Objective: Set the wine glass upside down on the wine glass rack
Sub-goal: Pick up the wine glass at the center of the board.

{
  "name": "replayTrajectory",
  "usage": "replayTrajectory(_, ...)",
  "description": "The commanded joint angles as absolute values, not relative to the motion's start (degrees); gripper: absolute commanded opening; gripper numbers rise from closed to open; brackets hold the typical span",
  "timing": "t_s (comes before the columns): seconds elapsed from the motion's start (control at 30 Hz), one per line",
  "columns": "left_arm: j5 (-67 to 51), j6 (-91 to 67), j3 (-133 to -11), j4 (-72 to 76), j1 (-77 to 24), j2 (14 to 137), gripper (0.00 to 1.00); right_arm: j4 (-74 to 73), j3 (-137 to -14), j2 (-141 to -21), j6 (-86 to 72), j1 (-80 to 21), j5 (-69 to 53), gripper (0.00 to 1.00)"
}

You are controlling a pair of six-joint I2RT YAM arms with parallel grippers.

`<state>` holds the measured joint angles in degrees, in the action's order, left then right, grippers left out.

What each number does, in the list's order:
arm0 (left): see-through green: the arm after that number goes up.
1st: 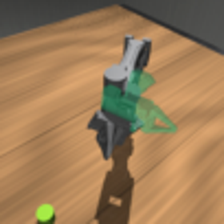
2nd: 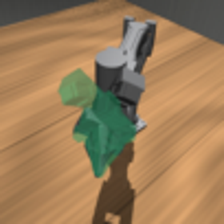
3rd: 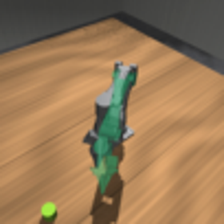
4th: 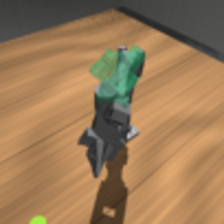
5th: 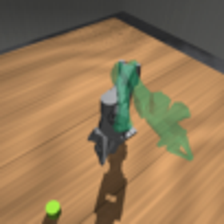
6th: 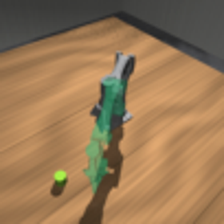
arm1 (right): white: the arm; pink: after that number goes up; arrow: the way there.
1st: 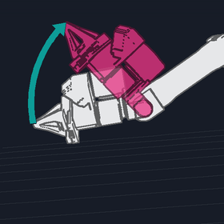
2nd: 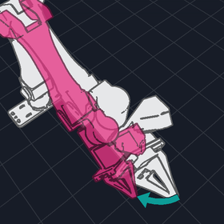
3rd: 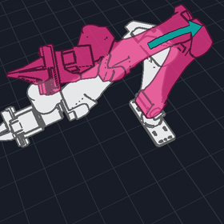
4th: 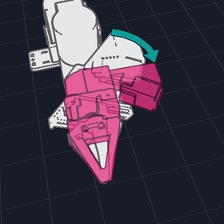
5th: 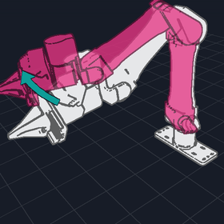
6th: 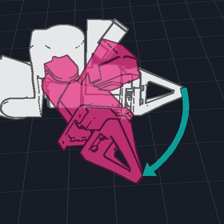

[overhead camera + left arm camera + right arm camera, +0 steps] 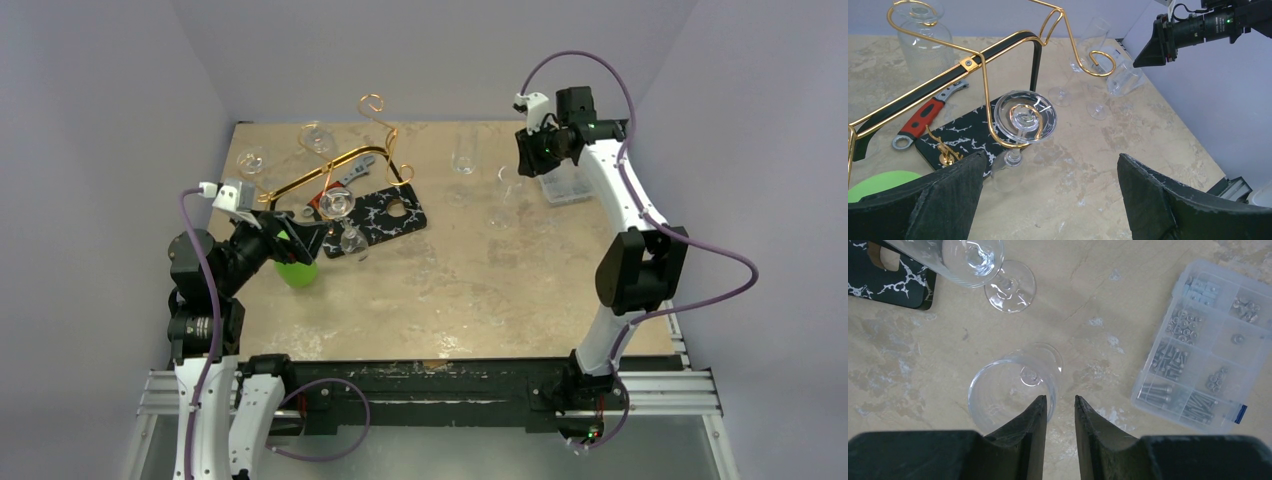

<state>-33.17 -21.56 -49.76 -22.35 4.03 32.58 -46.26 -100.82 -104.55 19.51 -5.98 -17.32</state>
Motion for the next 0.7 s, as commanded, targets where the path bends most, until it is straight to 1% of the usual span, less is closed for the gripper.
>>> replayTrajectory(0.0,-33.03,-20.55,-49.48,-21.53,3.86,31.99,1.00,-46.40,-103.10,-104.08,21.49,-6.94,-14.28,0.24)
replayTrajectory(0.07,-33.01,-20.56,-49.49,-21.53,3.82,31.97,1.00,-46.61,-103.18,-104.30,19.83,-7.45,-13.22,0.23)
replayTrajectory(0.13,-32.99,-20.58,-49.48,-21.53,3.86,31.91,1.00,-47.13,-103.46,-104.69,20.02,-7.80,-12.54,0.20)
replayTrajectory(0.43,-33.09,-20.68,-49.42,-21.42,3.86,31.82,1.00,-47.82,-102.49,-102.96,22.35,-8.78,-11.53,0.01)
replayTrajectory(0.67,-34.14,-21.94,-49.13,-20.59,3.85,31.90,1.00,-47.51,-98.90,-98.74,23.66,-8.76,-15.97,0.00)
